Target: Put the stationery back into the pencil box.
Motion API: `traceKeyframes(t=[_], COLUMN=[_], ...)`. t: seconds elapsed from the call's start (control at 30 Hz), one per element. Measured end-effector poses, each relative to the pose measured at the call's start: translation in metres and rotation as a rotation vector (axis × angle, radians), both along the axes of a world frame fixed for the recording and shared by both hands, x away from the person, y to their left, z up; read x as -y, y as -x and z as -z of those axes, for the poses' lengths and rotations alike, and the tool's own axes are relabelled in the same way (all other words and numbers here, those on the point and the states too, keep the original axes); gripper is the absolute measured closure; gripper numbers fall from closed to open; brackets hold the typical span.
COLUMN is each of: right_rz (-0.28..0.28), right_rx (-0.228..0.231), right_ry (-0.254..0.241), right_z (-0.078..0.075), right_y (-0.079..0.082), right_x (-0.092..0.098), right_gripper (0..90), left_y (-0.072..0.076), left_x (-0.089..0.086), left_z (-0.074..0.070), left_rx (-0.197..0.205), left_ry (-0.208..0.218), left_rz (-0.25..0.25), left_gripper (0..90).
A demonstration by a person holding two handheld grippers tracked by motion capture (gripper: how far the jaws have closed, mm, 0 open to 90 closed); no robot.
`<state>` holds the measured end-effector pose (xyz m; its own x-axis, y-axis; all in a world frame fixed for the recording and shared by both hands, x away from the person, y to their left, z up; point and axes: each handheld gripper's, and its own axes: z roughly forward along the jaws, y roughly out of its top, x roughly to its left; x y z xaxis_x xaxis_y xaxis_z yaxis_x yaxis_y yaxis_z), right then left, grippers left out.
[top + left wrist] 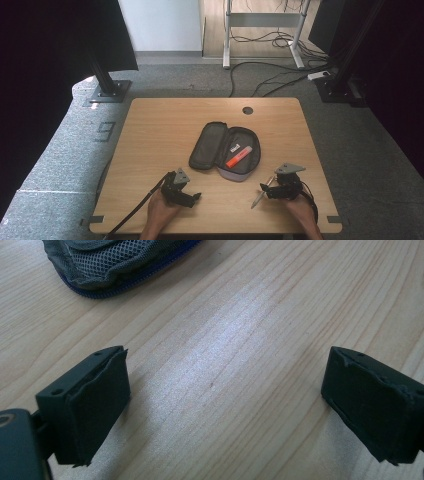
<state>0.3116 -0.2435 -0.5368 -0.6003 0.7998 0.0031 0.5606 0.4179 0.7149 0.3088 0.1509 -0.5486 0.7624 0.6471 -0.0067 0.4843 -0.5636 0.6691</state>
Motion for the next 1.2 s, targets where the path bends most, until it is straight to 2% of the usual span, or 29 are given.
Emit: traceKeyframes(t=[0.4,0.73,0.8,0.9,0.93,1.0,1.1,1.2], right_rz=[-0.015,-0.038,-0.056,-0.060,-0.065,-0.061,-0.043,-0.022], right_rx=[-0.020,-0.028,-0.031,-0.031,-0.033,-0.033,-0.043,-0.040], right_ry=[0.027,0.012,0.015,0.014,0.015,0.014,0.020,0.032], right_z=[0.009,0.008,0.007,0.006,0.005,0.005,0.004,0.003], right_y=[0.002,0.008,0.012,0.014,0.015,0.015,0.014,0.013], right_x=[-0.012,-0.015,-0.014,-0.014,-0.013,-0.012,-0.007,-0.003], right_gripper=[17.4,36.8,46.5,52.0,59.7,62.8,77.0,78.0], left_y=[0.000,0.000,0.000,0.000,0.000,0.000,0.000,0.000], left_x=[0.000,0.000,0.000,0.000,0.000,0.000,0.000,0.000], left_z=[0.000,0.000,0.000,0.000,0.000,0.000,0.000,0.000], left_rx=[0.000,0.000,0.000,0.000,0.000,0.000,0.000,0.000], left_ry=[0.000,0.000,0.000,0.000,0.000,0.000,0.000,0.000], left_rz=[0.000,0.000,0.000,0.000,0.000,0.000,0.000,0.000], left_gripper=[5.0,5.0,5.0,5.0,4.9,5.0,5.0,5.0])
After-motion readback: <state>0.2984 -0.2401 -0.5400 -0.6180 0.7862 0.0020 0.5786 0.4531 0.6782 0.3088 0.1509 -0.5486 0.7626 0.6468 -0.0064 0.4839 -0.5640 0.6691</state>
